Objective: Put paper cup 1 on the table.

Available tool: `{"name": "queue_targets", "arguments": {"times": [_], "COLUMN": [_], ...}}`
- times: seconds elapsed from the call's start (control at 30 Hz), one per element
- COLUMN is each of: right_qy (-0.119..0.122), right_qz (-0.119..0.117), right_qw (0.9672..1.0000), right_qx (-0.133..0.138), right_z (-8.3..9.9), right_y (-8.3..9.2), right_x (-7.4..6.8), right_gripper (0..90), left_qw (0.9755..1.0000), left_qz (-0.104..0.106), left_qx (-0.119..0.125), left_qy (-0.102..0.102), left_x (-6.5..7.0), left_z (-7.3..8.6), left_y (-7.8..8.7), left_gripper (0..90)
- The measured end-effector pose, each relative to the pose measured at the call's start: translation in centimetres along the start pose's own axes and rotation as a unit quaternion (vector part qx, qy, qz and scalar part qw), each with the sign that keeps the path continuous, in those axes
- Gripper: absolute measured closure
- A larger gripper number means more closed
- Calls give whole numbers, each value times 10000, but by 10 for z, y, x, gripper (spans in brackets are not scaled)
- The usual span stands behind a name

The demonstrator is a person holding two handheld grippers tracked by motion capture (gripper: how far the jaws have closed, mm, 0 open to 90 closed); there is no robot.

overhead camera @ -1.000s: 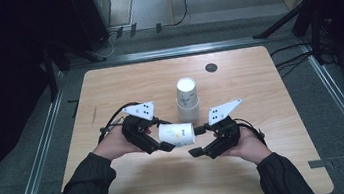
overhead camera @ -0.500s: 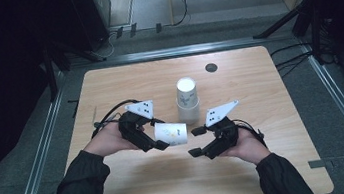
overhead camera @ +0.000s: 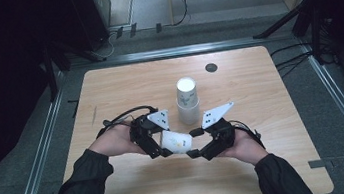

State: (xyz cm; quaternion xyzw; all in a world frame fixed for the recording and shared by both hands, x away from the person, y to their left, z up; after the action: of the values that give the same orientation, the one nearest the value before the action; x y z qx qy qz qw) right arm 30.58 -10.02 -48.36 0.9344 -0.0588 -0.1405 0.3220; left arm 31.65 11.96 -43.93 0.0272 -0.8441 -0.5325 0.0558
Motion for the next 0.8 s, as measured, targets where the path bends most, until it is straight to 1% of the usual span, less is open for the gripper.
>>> {"name": "queue_targets", "arguments": {"times": [0.03, 0.1, 0.13, 0.17, 0.23, 0.3, 0.47, 0.5, 0.57, 0.63, 0.67, 0.7, 0.73, 0.8], "right_qy": [18, 21, 65, 73, 163, 184, 189, 211, 228, 242, 304, 304, 347, 326], "right_qz": [35, 39, 50, 34, 45, 40, -25, -67, -106, -99, -58, -58, -39, -47], "right_qw": [10000, 9999, 9999, 9998, 9996, 9995, 9995, 9994, 9993, 9993, 9991, 9991, 9990, 9991], "right_qx": [-65, -92, -122, -165, -207, -237, -252, -250, -279, -285, -287, -287, -293, -269], "right_z": [0, -1, -1, -1, -2, -3, -5, -5, -5, -5, -5, -5, -5, -6], "right_y": [-4, -7, -9, -12, -17, -21, -24, -25, -25, -25, -25, -25, -24, -23], "right_x": [-1, -1, -2, -2, -4, -6, -7, -8, -9, -9, -10, -10, -10, -10], "right_gripper": [259, 259, 258, 258, 258, 259, 271, 301, 327, 330, 343, 343, 351, 351], "left_qw": [9999, 9999, 9998, 9997, 9995, 9995, 9994, 9993, 9992, 9992, 9993, 9993, 9993, 9994], "left_qz": [120, 143, 148, 159, 190, 209, 211, 209, 209, 199, 162, 162, 134, 149], "left_qx": [-51, -81, -151, -175, -235, -251, -276, -287, -313, -309, -259, -259, -219, -161], "left_qy": [10, 39, 28, 71, 29, -33, -92, -99, -122, -148, -229, -229, -284, -253], "left_x": [-1, -1, -2, -2, -1, 1, 3, 3, 3, 3, 4, 4, 4, 4], "left_z": [-1, -1, -2, -2, -3, -5, -7, -7, -7, -7, -7, -7, -7, -7], "left_y": [-2, -4, -5, -7, -8, -10, -12, -13, -13, -13, -12, -12, -12, -10], "left_gripper": [239, 239, 239, 239, 239, 239, 239, 239, 239, 239, 239, 239, 239, 229]}}
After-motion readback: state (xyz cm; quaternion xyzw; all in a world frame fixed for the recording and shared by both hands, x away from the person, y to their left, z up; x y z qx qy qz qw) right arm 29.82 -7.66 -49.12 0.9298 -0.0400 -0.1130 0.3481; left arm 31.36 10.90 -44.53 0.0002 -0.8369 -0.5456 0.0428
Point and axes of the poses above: each handheld gripper's, and its own axes: y roughly backward along the jaws, z roughly out of its underside, x roughly to its right, the point moved 1 cm from there along -y, roughly forward along the jaws, and after that the axes turned 3 degrees about -x, right-handed, at the moved point
